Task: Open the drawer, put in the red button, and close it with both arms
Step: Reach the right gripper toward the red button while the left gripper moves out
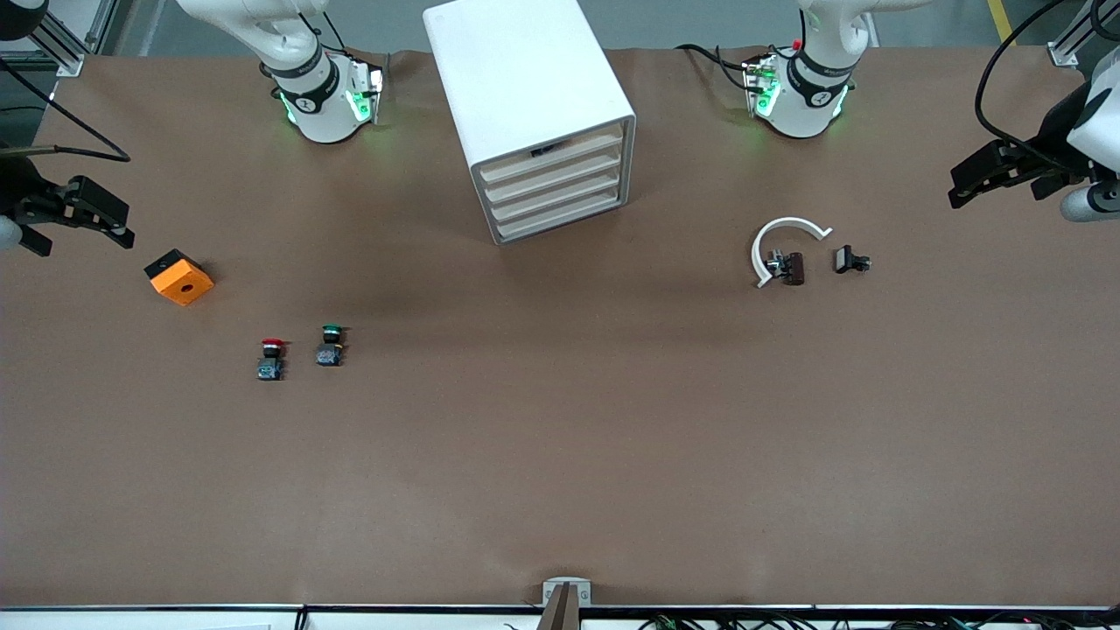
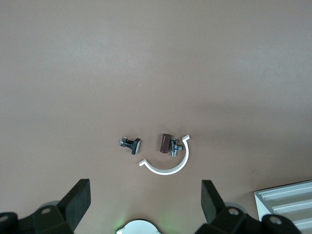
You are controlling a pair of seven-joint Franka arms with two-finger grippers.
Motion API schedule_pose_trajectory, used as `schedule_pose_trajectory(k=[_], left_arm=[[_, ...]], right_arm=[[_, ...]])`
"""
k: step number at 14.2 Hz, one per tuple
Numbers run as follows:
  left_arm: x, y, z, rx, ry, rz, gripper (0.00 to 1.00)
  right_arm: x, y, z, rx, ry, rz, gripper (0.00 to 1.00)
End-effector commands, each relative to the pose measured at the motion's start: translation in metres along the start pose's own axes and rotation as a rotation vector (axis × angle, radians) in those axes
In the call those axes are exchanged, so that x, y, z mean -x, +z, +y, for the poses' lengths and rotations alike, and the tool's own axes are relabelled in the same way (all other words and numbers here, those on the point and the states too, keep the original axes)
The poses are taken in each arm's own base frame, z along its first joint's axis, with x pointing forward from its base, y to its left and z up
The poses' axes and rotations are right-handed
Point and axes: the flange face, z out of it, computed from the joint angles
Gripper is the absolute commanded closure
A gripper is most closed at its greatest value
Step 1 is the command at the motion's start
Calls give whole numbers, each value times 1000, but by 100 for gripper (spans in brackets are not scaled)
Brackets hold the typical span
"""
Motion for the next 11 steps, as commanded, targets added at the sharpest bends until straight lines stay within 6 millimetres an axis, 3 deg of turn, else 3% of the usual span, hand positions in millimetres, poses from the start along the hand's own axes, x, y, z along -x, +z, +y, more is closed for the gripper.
schedule_pose_trajectory(k=[1, 7, 9, 11], left_arm=[[-3, -5, -2, -2, 2, 9, 0], [-27, 19, -8, 3, -11, -32, 0], [-44, 44, -6, 3, -8, -71, 0], [-61, 72, -1, 3, -15, -104, 0]], right_arm=[[-4, -4, -1, 2, 6, 5, 0], [-7, 1, -5, 3, -3, -4, 0], [-7, 2, -3, 16, -6, -9, 0], [-13, 17, -3, 36, -19, -39, 0]])
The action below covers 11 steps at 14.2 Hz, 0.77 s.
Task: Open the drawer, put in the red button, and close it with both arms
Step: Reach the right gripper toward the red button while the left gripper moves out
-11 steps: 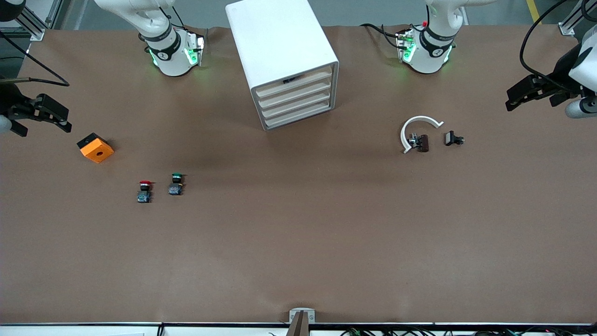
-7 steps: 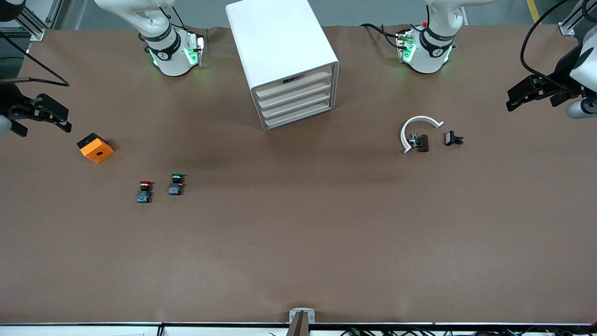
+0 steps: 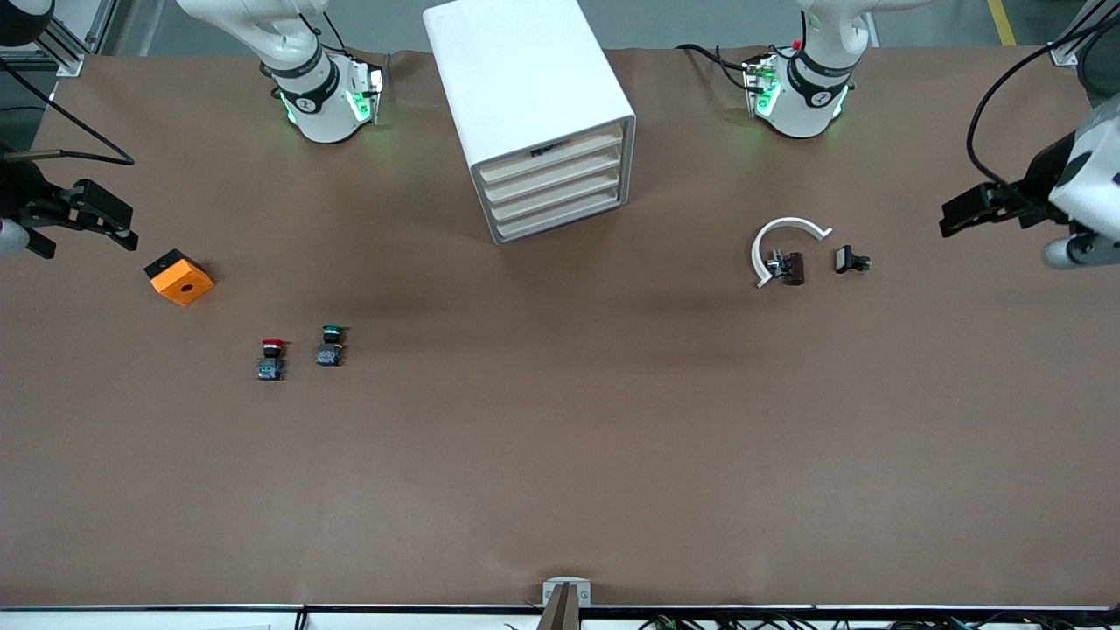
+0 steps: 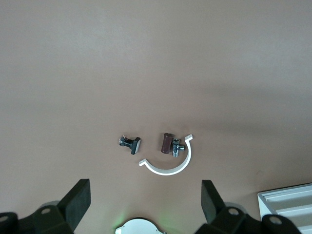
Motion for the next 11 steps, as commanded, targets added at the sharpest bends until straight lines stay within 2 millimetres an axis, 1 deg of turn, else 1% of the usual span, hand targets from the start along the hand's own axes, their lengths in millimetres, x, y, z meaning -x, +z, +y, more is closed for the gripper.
schedule_pose_trajectory(k=[1, 3, 4, 5, 6, 7, 8, 9, 11], left_arm=[[-32, 33, 8, -1, -3, -38, 0], [-47, 61, 25, 4, -20, -72, 0], [-54, 77, 36, 4, -67, -98, 0], [-65, 99, 41, 22, -138, -130, 0], [-76, 126, 48, 42, -231, -182, 0], [-84, 141, 60, 42, -293, -197, 0], [-89, 159, 74, 27, -344, -220, 0], [-91, 173, 83, 11, -386, -239, 0], [-93, 204, 107, -33, -501, -285, 0]], right_arm=[[-14, 18, -2, 25, -16, -38, 0], [-22, 36, -2, 23, -18, -67, 0], [-27, 51, -2, 21, -16, -93, 0], [-32, 68, -4, 18, -17, -122, 0], [-38, 83, -4, 16, -18, -143, 0], [-44, 98, -4, 16, -20, -154, 0], [-49, 112, -5, 16, -24, -159, 0], [-58, 130, -7, 21, -33, -148, 0], [-70, 162, -9, 23, -41, -144, 0]])
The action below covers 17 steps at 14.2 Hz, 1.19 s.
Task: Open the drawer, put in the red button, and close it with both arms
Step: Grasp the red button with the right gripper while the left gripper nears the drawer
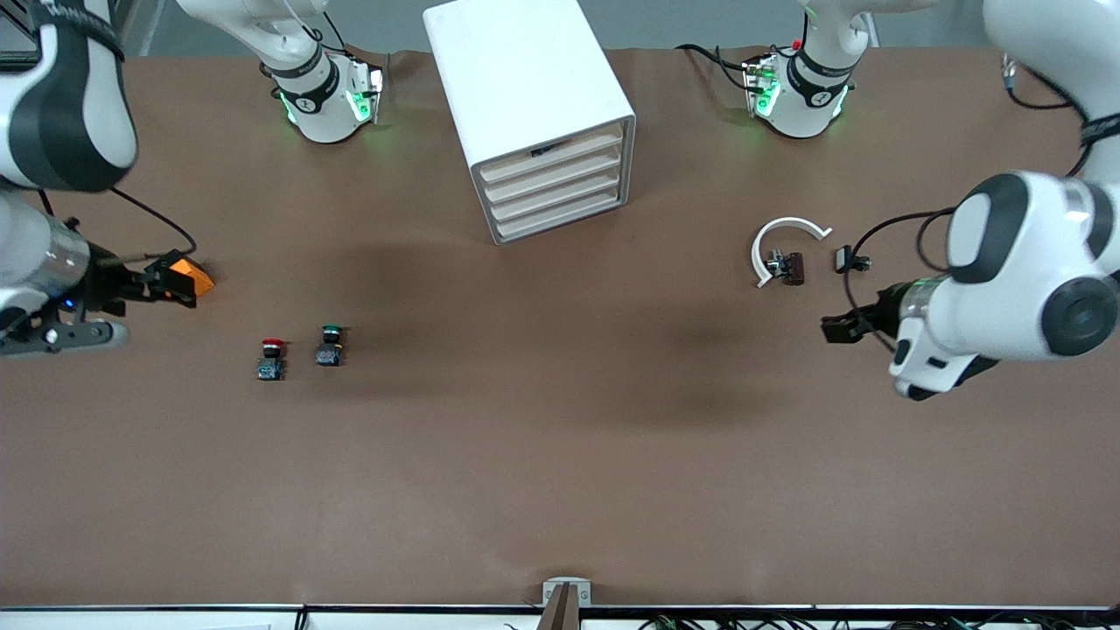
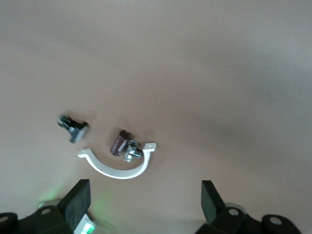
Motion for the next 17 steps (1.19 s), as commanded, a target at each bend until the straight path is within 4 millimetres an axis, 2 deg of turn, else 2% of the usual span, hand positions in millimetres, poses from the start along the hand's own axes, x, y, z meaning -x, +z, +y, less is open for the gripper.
schedule_pose_trajectory(k=[1, 2, 4, 6, 9, 12, 14, 16, 17], left_arm=[[3, 26, 36, -33, -180, -35, 0], [6, 36, 47, -48, -246, -40, 0], [18, 70, 81, -57, -387, -108, 0], [21, 101, 101, -50, -535, -224, 0], [44, 123, 130, -65, -657, -320, 0], [52, 136, 148, -56, -841, -440, 0], [79, 149, 173, -101, -922, -490, 0], [98, 169, 190, -178, -1057, -498, 0], [113, 173, 201, -218, -1148, -500, 0]], right_arm=[[-21, 36, -5, 22, -21, 0, 0], [-28, 54, -2, 23, -21, 9, 0], [-38, 92, 0, 26, -20, 27, 0], [-39, 124, 0, 29, -36, 62, 0], [-38, 170, 3, 33, -60, 95, 0], [-35, 200, 4, 35, -58, 119, 0], [-37, 217, 4, 34, -59, 109, 0], [-36, 234, 13, 32, -53, 93, 0], [-34, 242, 13, 30, -66, 77, 0]])
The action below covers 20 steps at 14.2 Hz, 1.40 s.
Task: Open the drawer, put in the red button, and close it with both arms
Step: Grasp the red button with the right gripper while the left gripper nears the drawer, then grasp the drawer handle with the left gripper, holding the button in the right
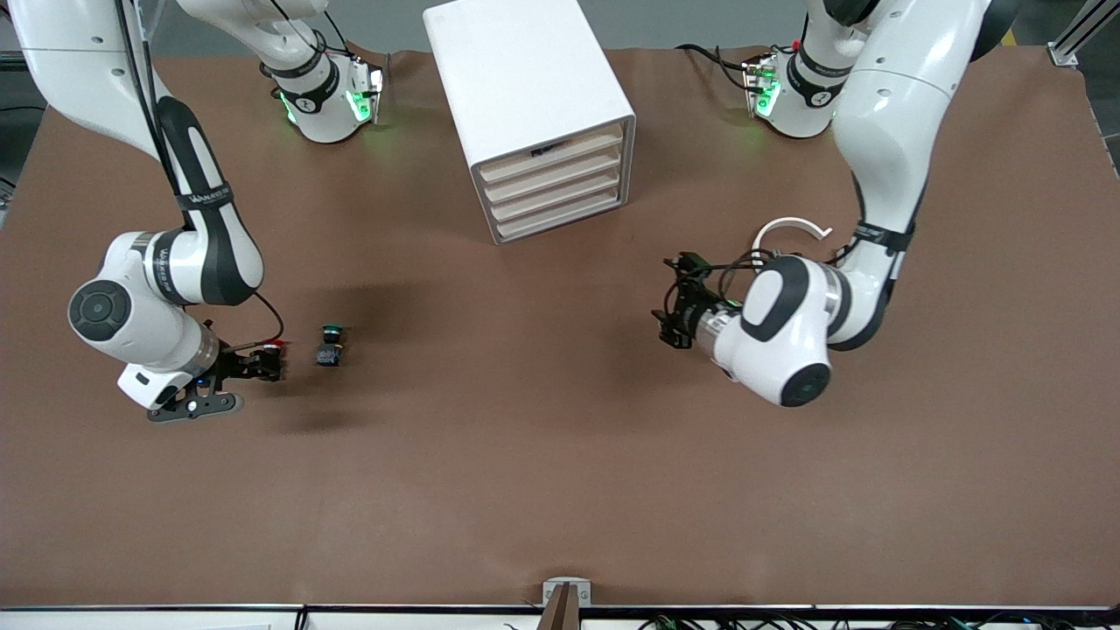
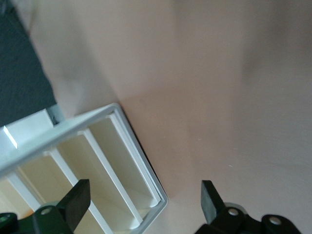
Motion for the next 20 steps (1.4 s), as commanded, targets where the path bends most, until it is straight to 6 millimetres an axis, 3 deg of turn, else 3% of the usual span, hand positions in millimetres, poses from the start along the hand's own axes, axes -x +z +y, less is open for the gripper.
schedule_pose_trajectory(k=[1, 2, 3, 4, 5, 10, 12, 19, 20], left_arm=[[27, 24, -3, -32, -199, -4, 0], [31, 27, -3, -52, -208, -31, 0], [37, 33, -7, -78, -212, -52, 7], [46, 43, -11, -103, -232, -63, 23], [55, 59, -14, -134, -287, -61, 31], [82, 140, -23, -271, -403, 13, 33], [90, 152, -28, -322, -432, 3, 33], [103, 158, -47, -464, -420, -35, 37], [109, 169, -55, -490, -408, -6, 38]], right_arm=[[7, 22, 7, 1, -35, -26, 0], [9, 25, 7, 0, -36, -32, 0], [10, 30, 6, -1, -36, -39, 0], [12, 35, 6, -3, -37, -47, 0], [14, 39, 8, -4, -33, -53, 0], [28, 61, 6, -10, -25, -60, 0], [31, 65, 3, -16, -13, -63, 0], [38, 76, 3, -34, 58, -82, 0], [37, 76, 4, -33, 59, -80, 9]])
